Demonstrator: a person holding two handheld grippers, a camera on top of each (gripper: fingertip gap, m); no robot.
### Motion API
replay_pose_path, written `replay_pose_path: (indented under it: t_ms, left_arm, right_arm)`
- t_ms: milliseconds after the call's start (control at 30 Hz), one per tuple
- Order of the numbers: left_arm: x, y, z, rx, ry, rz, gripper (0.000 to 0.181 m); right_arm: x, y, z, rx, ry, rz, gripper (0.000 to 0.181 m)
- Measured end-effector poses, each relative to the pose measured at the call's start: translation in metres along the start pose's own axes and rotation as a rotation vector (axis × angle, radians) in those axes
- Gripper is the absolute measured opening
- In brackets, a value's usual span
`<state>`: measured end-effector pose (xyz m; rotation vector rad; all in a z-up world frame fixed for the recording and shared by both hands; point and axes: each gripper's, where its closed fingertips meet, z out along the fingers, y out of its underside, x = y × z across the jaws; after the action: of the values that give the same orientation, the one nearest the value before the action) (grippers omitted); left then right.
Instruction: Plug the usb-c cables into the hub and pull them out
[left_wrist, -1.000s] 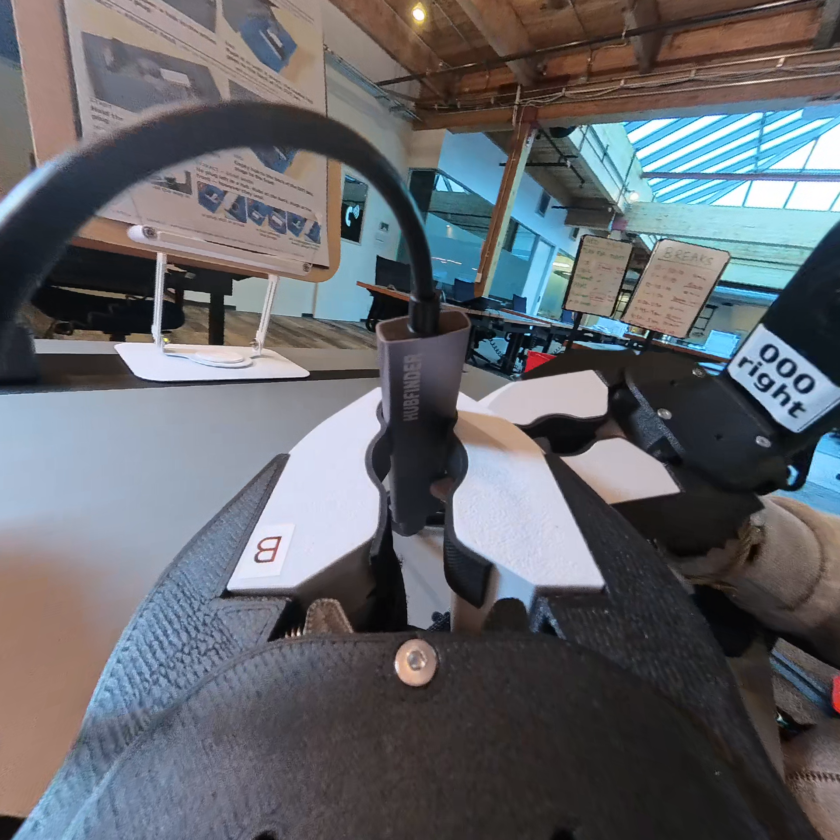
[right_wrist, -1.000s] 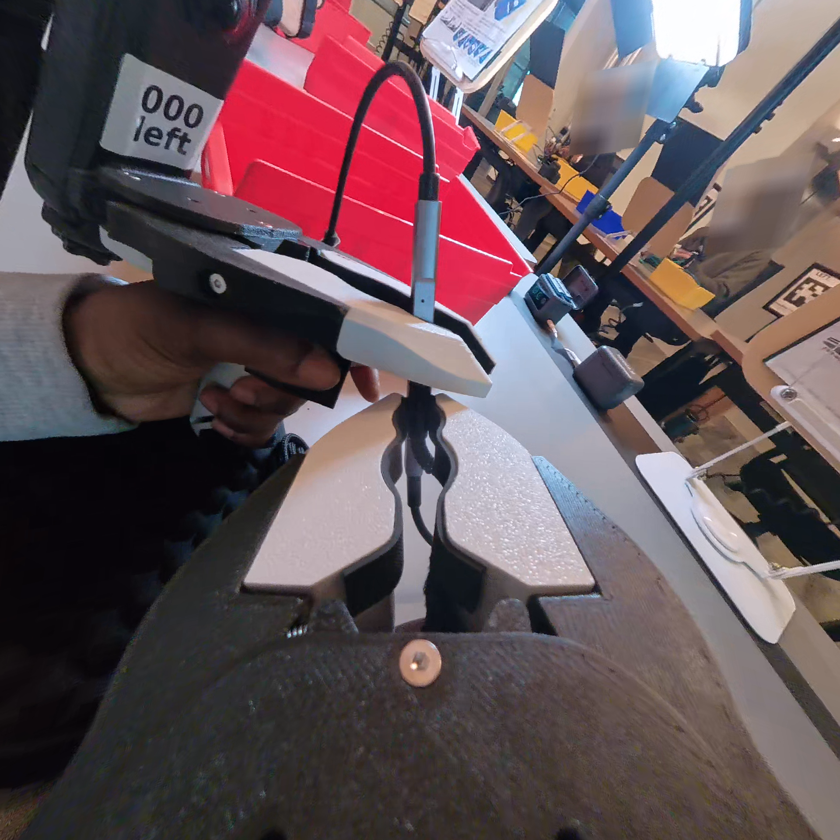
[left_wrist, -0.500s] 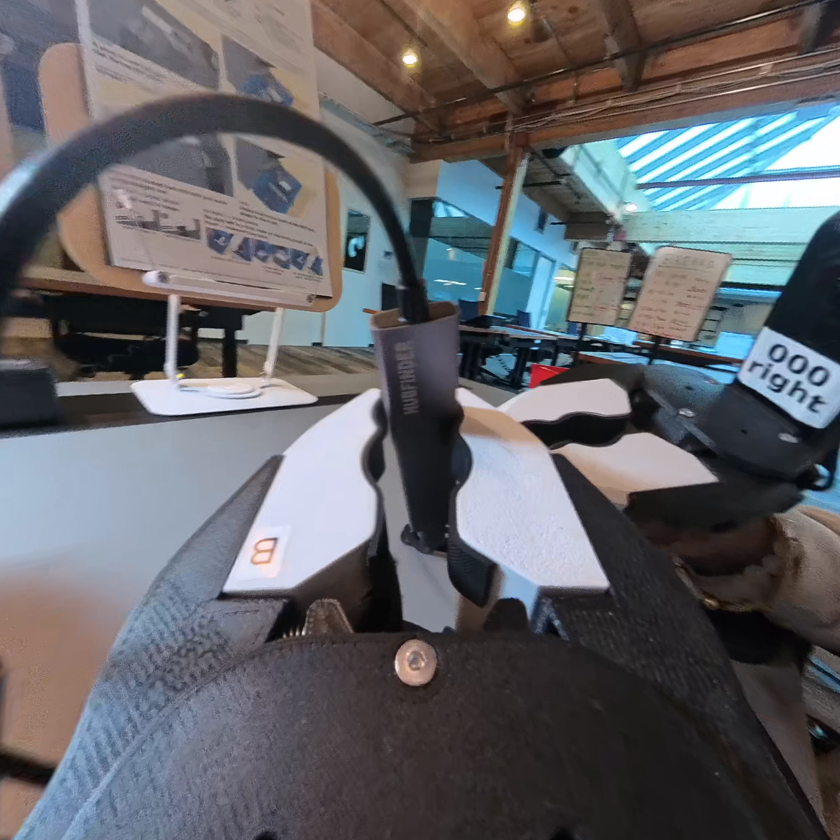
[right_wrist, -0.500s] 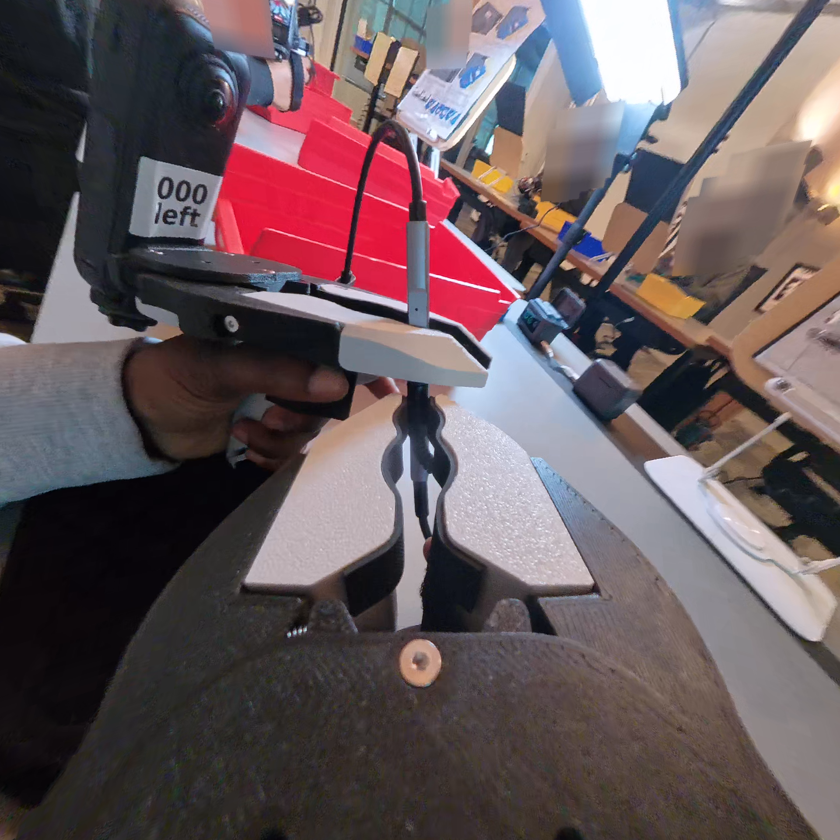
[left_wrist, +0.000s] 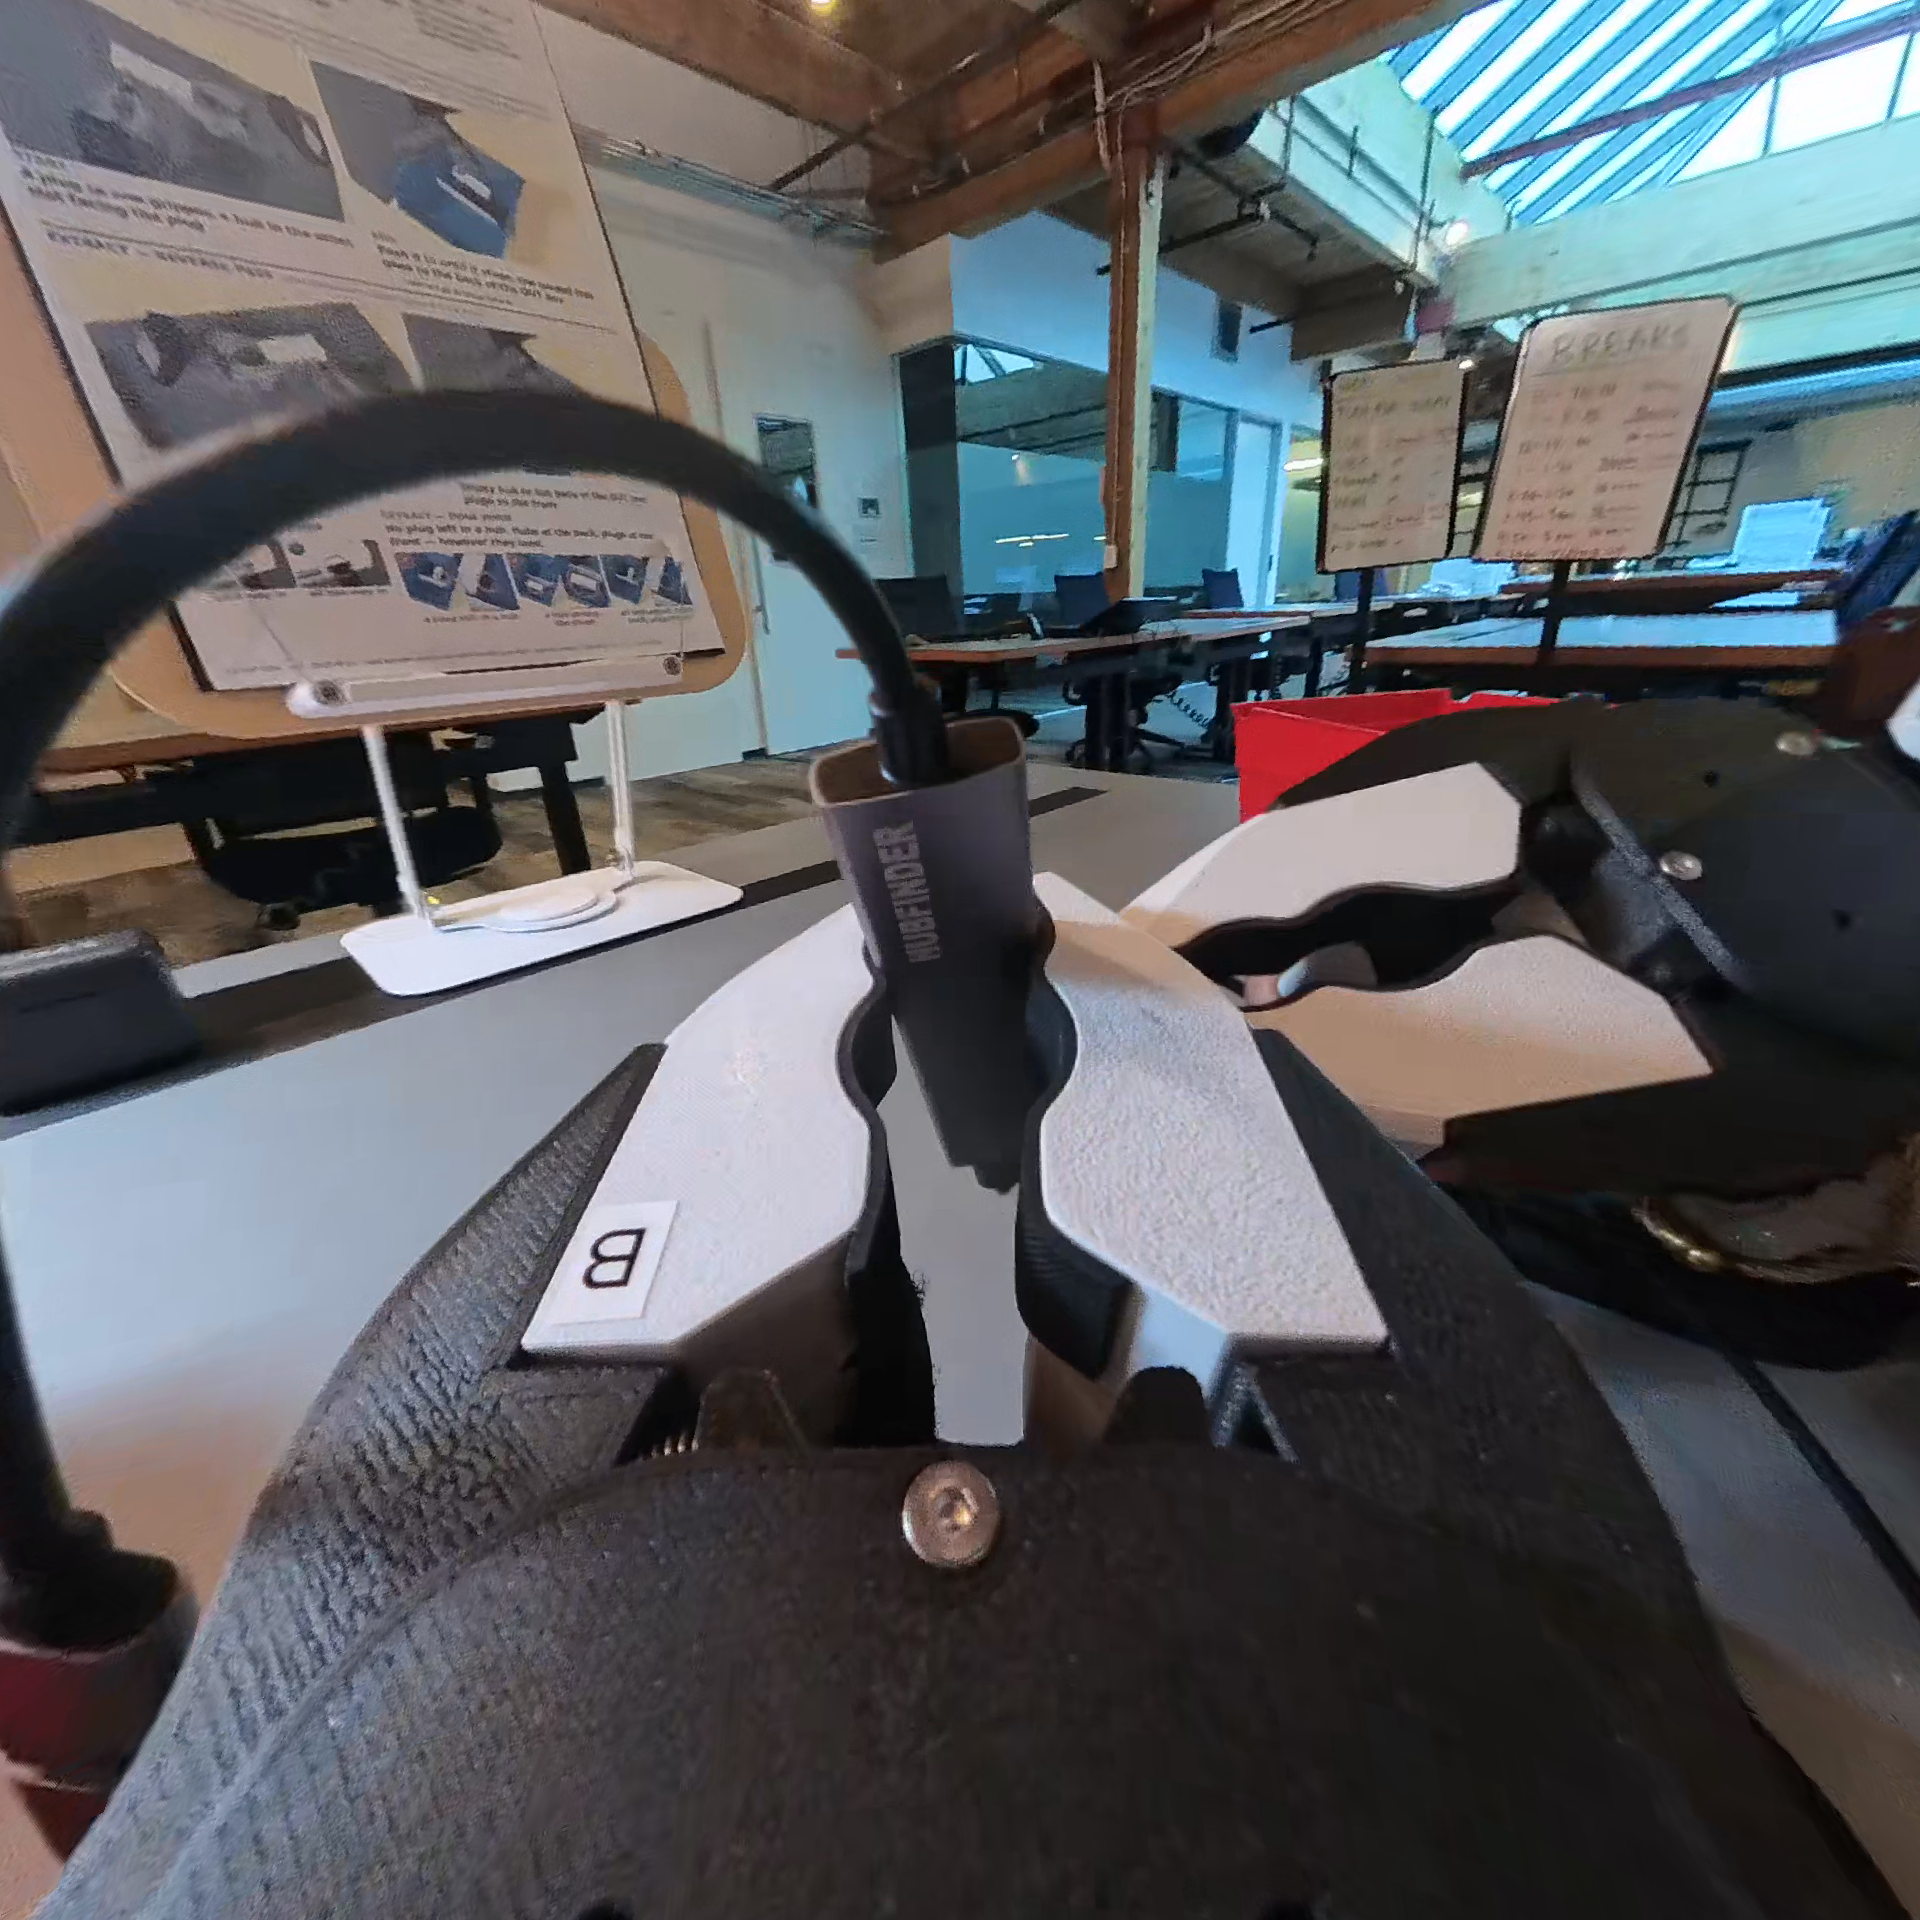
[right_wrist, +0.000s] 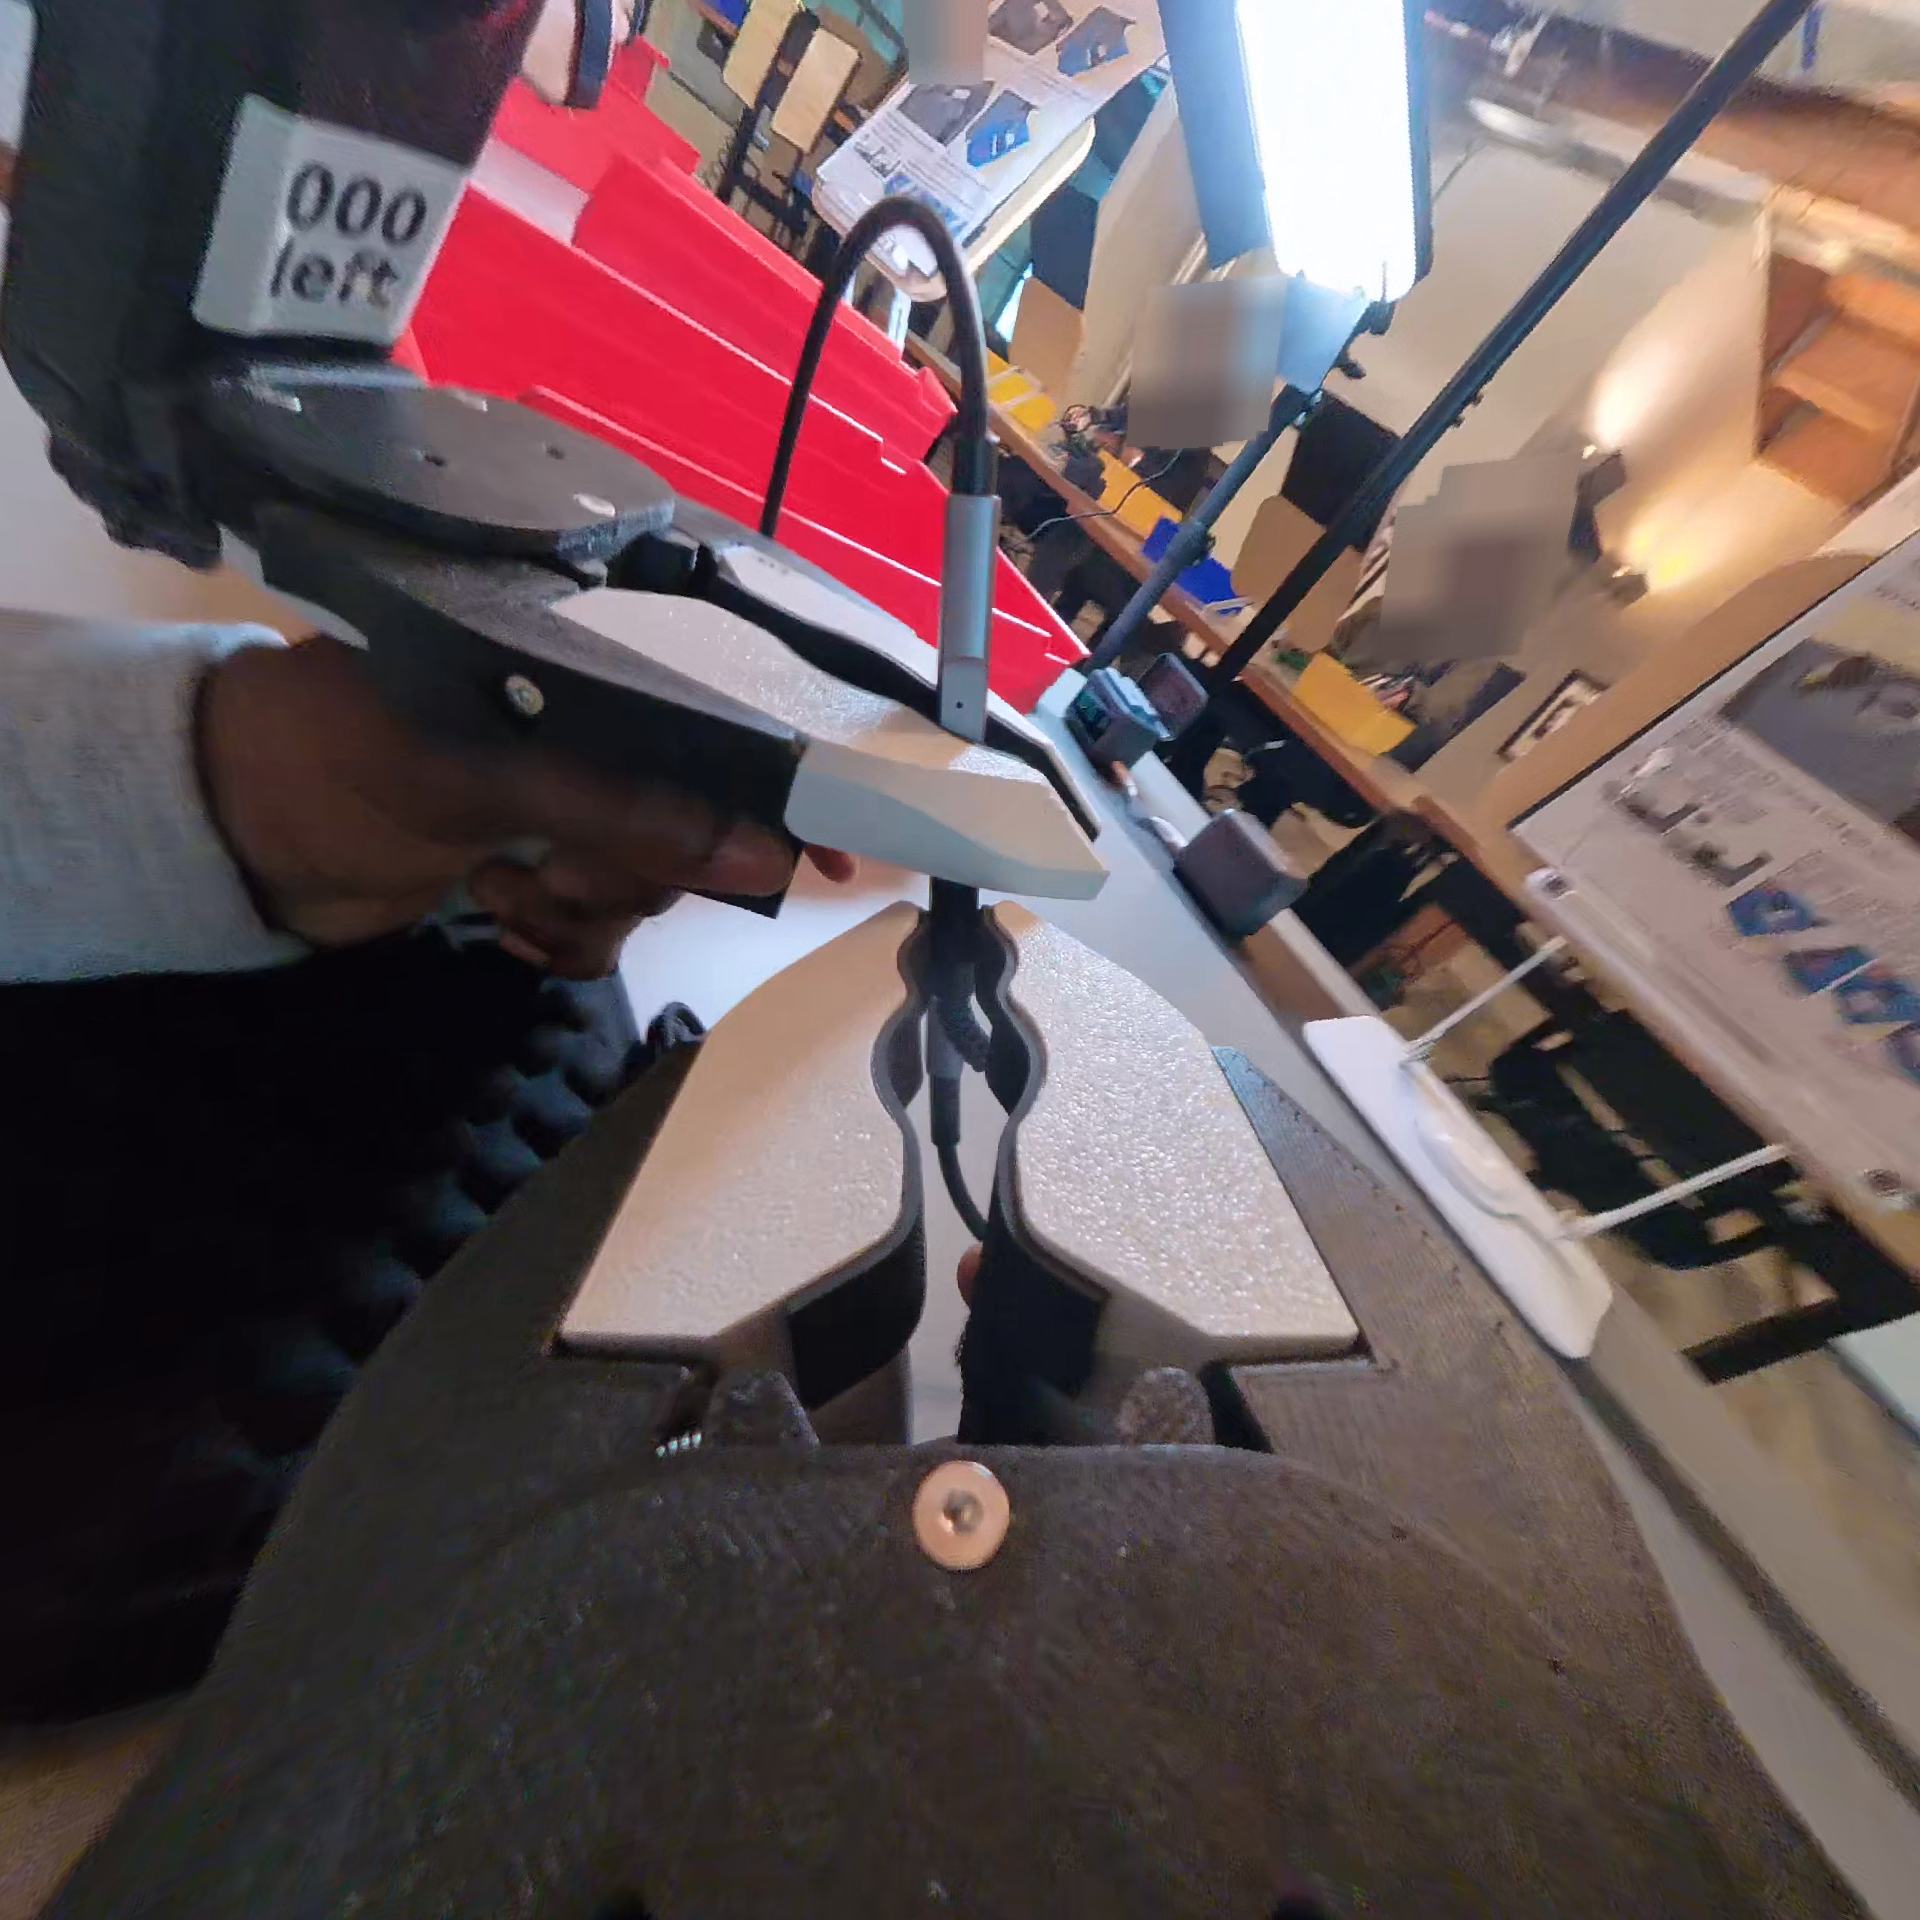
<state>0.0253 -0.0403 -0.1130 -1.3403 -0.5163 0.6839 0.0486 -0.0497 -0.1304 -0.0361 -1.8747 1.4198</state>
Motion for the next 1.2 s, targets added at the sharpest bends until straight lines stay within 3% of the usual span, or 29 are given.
replay_pose_path:
  t_ms: [133,233,267,367,400,467,567,667,700,833,1067,1200]
  left_arm:
    - [0.001,-0.001,0.000,0.005,-0.008,-0.022,0.022]
    - [0.003,0.001,0.002,-0.002,0.003,-0.062,0.022]
    - [0.003,0.004,0.002,-0.015,-0.003,-0.054,0.022]
    - [-0.002,0.005,0.002,-0.025,-0.042,-0.038,0.022]
    - [-0.047,0.021,-0.009,-0.124,-0.306,0.004,0.020]
    - [-0.067,0.005,-0.024,0.014,-0.268,-0.225,0.020]
    - [-0.027,-0.007,-0.004,0.072,-0.152,-0.171,0.020]
    - [-0.036,0.005,-0.005,0.041,-0.127,-0.359,0.020]
    - [-0.044,0.006,-0.008,0.063,-0.124,-0.455,0.020]
    - [-0.050,0.018,-0.007,0.012,-0.134,-0.588,0.020]
    - [-0.055,0.037,-0.005,-0.047,-0.227,-0.760,0.020]
    - [-0.049,0.039,-0.003,-0.048,-0.210,-0.820,0.021]
  right_arm:
    - [0.000,-0.003,-0.003,0.002,0.013,0.018,0.007]
    - [0.000,-0.002,-0.011,-0.047,0.147,-0.359,0.008]
    - [-0.001,-0.001,-0.013,-0.054,0.163,-0.398,0.008]
    - [0.000,-0.014,-0.024,0.023,0.171,-0.317,0.000]
    - [0.002,-0.044,-0.043,0.161,0.212,-0.335,0.000]
    - [0.026,-0.070,-0.069,0.217,0.244,-0.178,0.000]
    - [0.044,-0.019,-0.045,0.030,0.086,0.057,0.000]
    - [0.051,-0.007,-0.038,0.036,0.153,-0.087,0.002]
    - [0.042,-0.003,-0.032,0.022,0.132,-0.149,0.018]
    - [0.009,0.007,-0.003,-0.043,0.066,-0.261,0.040]
    - [0.004,0.013,0.034,-0.145,0.211,-0.517,0.026]
    - [0.004,0.024,0.040,-0.199,0.192,-0.477,0.026]
